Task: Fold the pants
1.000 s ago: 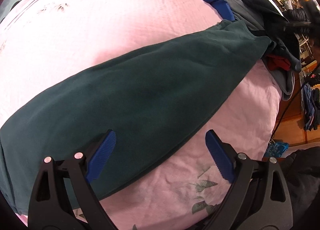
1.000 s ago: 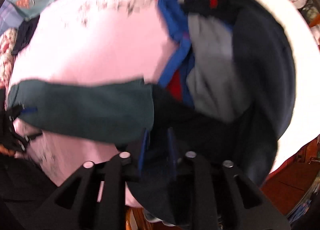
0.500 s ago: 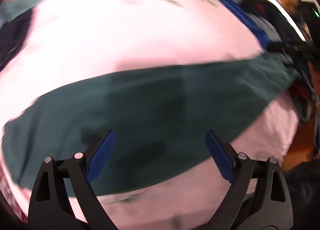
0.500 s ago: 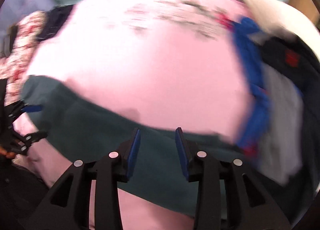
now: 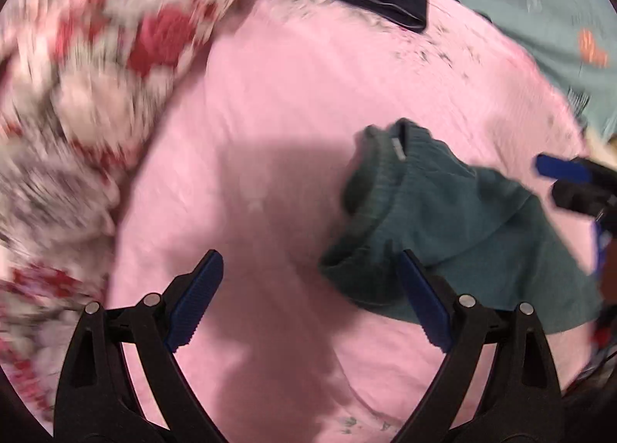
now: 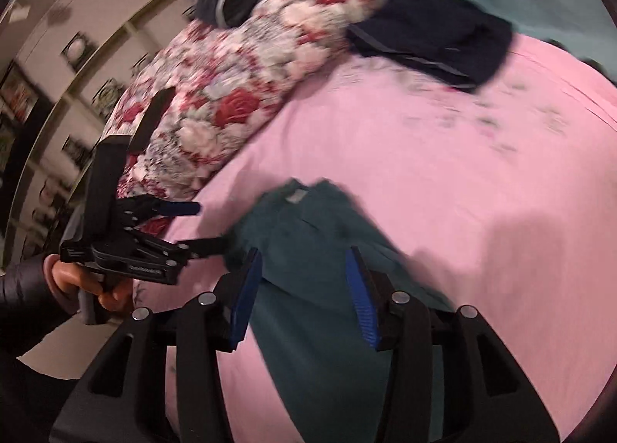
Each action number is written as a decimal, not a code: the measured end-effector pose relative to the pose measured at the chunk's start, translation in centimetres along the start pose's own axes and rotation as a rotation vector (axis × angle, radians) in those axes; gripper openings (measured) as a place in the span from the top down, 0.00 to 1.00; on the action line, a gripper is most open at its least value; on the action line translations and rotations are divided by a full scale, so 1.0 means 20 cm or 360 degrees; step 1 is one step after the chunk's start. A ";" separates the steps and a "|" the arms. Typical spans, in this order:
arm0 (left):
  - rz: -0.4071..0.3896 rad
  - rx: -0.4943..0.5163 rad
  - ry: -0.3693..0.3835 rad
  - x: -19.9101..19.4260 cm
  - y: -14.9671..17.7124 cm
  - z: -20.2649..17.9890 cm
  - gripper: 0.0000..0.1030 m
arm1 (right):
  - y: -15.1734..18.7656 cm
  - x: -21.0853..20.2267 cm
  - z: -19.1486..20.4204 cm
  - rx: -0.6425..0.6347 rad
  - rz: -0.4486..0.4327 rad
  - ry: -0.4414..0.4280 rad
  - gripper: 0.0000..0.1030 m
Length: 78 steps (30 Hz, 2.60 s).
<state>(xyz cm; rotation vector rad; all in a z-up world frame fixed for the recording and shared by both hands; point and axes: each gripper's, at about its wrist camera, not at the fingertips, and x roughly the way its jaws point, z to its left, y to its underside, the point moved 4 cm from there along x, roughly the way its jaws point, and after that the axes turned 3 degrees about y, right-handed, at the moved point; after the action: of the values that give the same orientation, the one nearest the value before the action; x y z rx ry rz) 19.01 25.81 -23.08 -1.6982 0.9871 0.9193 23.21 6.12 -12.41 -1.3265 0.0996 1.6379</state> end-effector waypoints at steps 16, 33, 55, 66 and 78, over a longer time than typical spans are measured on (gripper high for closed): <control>0.0024 0.0066 0.1046 -0.02 -0.03 -0.10 0.37 | 0.14 0.28 0.38 -0.0454 0.0109 0.0248 0.54; -0.0060 0.0049 0.0828 -0.06 -0.15 0.06 0.36 | 0.02 0.38 0.33 -0.0320 -0.0170 0.0718 0.92; 0.0043 0.0702 0.0210 0.00 -0.10 -0.16 0.55 | -0.26 0.16 0.19 -0.0260 -0.0337 0.0673 0.92; -0.0047 0.0184 0.0173 -0.13 -0.06 0.22 0.33 | 0.03 0.62 0.48 -0.0478 -0.0045 0.0498 0.71; -0.0213 0.0444 0.0433 -0.24 -0.19 -0.33 0.21 | 0.34 -0.01 0.19 0.0027 -0.0158 0.0694 0.48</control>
<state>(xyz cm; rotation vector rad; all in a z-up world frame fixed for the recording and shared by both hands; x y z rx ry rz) 21.49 21.42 -15.56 -1.6519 1.1079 0.4464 15.76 4.79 -14.03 -1.6306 0.3020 1.2412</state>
